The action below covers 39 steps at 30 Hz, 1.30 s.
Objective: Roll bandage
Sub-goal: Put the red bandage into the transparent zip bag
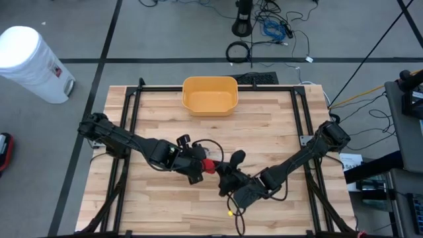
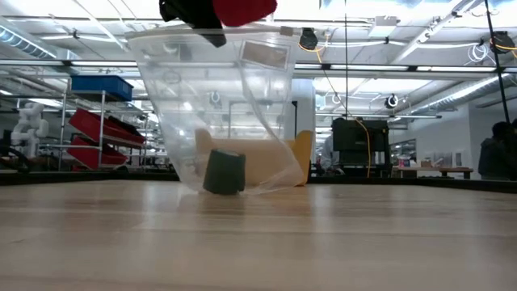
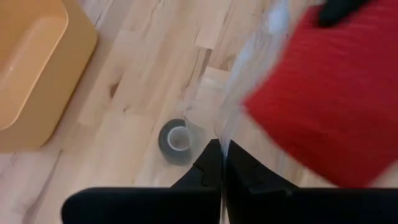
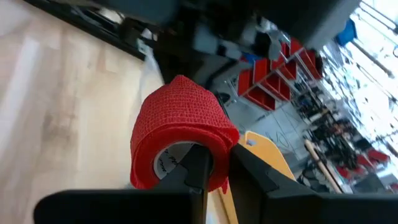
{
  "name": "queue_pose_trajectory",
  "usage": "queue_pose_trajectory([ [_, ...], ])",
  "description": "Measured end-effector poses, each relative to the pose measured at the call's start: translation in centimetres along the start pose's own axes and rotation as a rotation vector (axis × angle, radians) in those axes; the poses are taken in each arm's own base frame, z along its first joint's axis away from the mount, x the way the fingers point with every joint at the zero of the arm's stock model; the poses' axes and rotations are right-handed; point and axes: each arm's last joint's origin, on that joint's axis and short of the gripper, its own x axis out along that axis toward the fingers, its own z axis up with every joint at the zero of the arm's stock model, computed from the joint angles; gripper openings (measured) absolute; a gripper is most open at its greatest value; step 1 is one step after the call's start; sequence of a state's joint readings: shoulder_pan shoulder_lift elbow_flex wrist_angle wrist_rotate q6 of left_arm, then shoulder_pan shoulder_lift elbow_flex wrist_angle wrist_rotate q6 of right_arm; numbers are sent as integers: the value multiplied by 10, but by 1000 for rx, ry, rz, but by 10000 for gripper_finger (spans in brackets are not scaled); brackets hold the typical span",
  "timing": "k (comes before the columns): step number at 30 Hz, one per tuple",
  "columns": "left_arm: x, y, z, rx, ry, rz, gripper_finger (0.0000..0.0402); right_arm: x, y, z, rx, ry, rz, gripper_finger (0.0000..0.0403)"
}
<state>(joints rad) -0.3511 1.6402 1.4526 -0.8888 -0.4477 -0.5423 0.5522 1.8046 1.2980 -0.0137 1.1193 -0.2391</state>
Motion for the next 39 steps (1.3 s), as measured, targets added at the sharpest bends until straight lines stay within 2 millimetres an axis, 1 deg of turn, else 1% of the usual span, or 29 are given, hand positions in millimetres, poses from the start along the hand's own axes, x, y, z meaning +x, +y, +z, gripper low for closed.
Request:
queue_pose_trajectory([
  [6,-1,0,1,-1,-1,0,0,11,-5,-4,50,31,-19,39],
  [10,-1,0,1,0,0,1,0,16,-6,-10,73,62,27,39],
  [17,-1,0,1,-12,-26,34,0,15,-4,-18,87,107,55,39],
  [21,-1,0,2,-39,-52,58,0,13,-3,-17,85,102,61,39],
  [30,-2,-3,9,-71,-112,22,0,14,-2,-10,78,53,127,39],
  [39,-7,-12,4,-42,-121,14,0,17,-3,-13,101,71,146,39],
])
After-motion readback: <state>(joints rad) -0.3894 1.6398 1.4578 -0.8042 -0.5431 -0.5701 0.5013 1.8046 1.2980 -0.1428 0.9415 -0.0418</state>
